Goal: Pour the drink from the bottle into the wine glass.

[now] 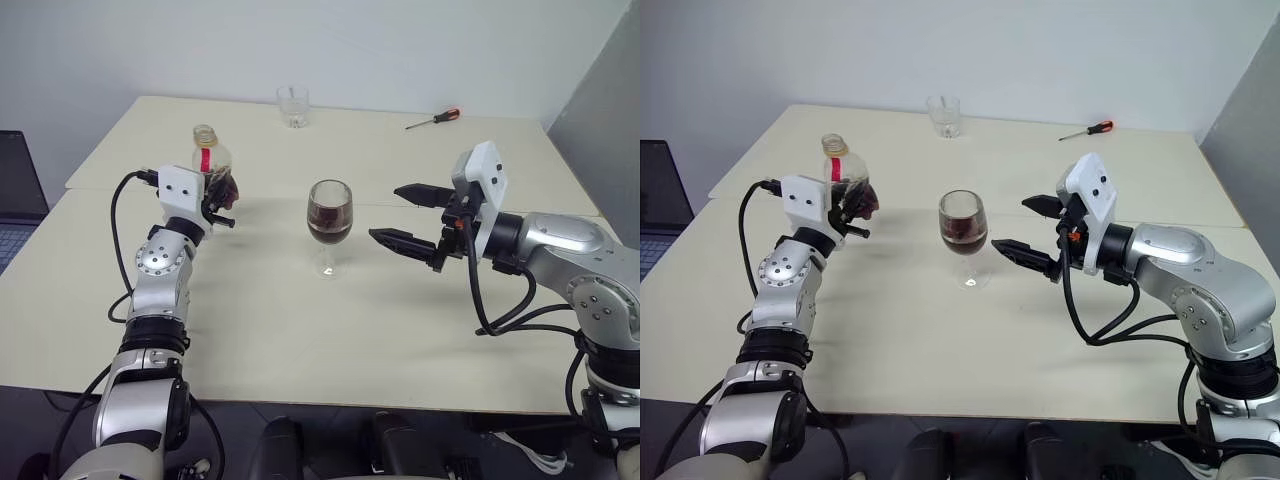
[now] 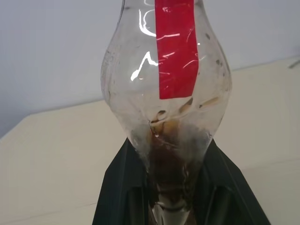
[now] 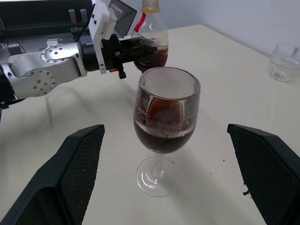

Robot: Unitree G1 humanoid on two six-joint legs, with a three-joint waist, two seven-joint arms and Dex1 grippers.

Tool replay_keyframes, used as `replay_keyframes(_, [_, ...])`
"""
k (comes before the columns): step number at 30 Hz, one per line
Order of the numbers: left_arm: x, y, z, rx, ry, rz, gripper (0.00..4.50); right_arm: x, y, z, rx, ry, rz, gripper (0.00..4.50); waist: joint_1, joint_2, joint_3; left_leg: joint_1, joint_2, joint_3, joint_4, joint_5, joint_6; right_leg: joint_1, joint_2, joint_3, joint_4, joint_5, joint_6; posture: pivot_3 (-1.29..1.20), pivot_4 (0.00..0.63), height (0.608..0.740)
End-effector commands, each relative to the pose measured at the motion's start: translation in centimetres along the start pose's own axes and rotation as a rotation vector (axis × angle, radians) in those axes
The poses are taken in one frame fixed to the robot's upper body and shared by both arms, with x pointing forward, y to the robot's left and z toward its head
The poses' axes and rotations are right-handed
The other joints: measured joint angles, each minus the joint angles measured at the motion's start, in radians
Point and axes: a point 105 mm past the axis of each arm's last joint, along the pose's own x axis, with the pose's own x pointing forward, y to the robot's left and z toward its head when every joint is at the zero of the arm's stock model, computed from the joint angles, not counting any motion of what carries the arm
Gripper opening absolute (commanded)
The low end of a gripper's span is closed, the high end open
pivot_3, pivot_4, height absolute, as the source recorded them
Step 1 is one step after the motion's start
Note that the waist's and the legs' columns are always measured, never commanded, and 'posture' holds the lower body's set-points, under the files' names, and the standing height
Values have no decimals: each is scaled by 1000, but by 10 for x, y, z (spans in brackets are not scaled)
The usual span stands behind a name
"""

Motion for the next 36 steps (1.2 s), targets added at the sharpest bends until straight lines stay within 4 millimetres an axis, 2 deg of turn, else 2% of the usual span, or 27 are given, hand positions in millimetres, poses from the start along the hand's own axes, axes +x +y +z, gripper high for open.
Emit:
replay_keyframes(1, [-1,10,14,-58,-58,88,743,-1,-2,22,-60,-66,-7,4500,1,0,0,0,0,0,0,0,0,0,0,0,0,0,0,0,150,740])
replay_keyframes(9, [-12,4,-15,-121,1,149,743,2,3,34,-98,-66,38,4500,0,0,0,0,0,-1,2,0,0,1,0,-1,0,0,0,0,150,740])
replay_keyframes(20, [-18,1,-29,-146,39,157,4316,1,6,38,-117,-61,56,4500,-1,0,0,0,0,-1,2,0,0,1,0,0,0,0,0,0,150,740])
replay_keyframes(25, [-24,2,-32,-140,49,161,4412,0,6,38,-122,-60,58,4500,-1,0,0,0,0,-1,2,0,0,1,0,0,0,0,0,0,150,740])
replay_keyframes(28, [-28,8,-27,-135,37,172,4412,1,6,39,-123,-60,59,4500,-1,0,0,0,0,-1,2,0,0,1,0,-1,0,0,0,0,150,740])
replay_keyframes(31, [-36,19,0,-94,-45,165,4412,-2,6,39,-126,-58,63,4500,-2,0,0,0,1,-1,1,0,0,1,0,0,0,0,0,0,150,740])
replay_keyframes(33, [-46,15,21,-108,-115,133,4412,-5,5,38,-123,-51,67,4500,-4,0,0,0,1,-1,1,0,0,0,0,0,0,0,0,0,150,740])
replay_keyframes(36, [-80,4,46,-75,-181,75,4412,-8,-2,33,-125,-16,77,4500,-6,0,0,0,2,-1,0,0,0,0,-2,1,-1,0,0,0,150,740])
